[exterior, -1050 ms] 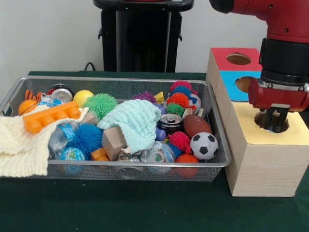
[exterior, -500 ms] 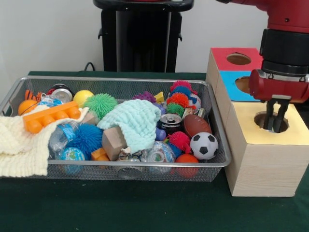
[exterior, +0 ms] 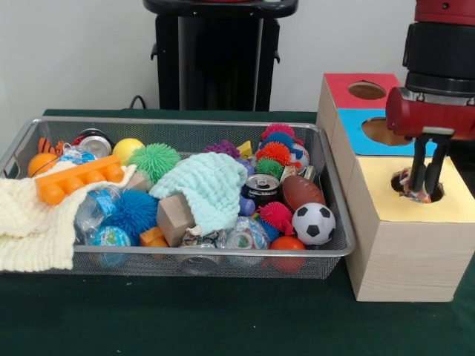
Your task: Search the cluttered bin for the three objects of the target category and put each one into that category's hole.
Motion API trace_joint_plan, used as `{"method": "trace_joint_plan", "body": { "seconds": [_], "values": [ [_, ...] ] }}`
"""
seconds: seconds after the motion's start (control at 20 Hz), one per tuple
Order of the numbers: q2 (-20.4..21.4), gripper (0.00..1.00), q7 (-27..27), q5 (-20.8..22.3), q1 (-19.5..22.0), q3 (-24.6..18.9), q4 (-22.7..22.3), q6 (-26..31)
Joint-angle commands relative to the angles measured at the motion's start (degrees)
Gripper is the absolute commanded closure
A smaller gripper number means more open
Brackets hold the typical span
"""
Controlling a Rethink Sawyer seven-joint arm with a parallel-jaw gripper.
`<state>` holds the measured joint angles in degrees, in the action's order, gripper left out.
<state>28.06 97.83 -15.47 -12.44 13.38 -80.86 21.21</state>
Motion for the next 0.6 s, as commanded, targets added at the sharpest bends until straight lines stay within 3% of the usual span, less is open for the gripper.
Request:
{"method": "trace_joint_plan", "body": {
  "seconds": [0.05, 0.25, 0.3, 0.6],
  "values": [
    [4.1, 1.0, 6.2, 1.1, 2.8, -4.2, -3.7, 4.8],
    [3.8, 1.0, 5.7, 1.8, 2.9, -4.1, -3.4, 4.7],
    [3.9, 0.0, 6.6, 1.8, 2.8, -4.0, -3.9, 3.0],
    [3.5, 0.0, 7.6, 2.3, 1.0, -1.9, -2.8, 3.8]
  ]
}}
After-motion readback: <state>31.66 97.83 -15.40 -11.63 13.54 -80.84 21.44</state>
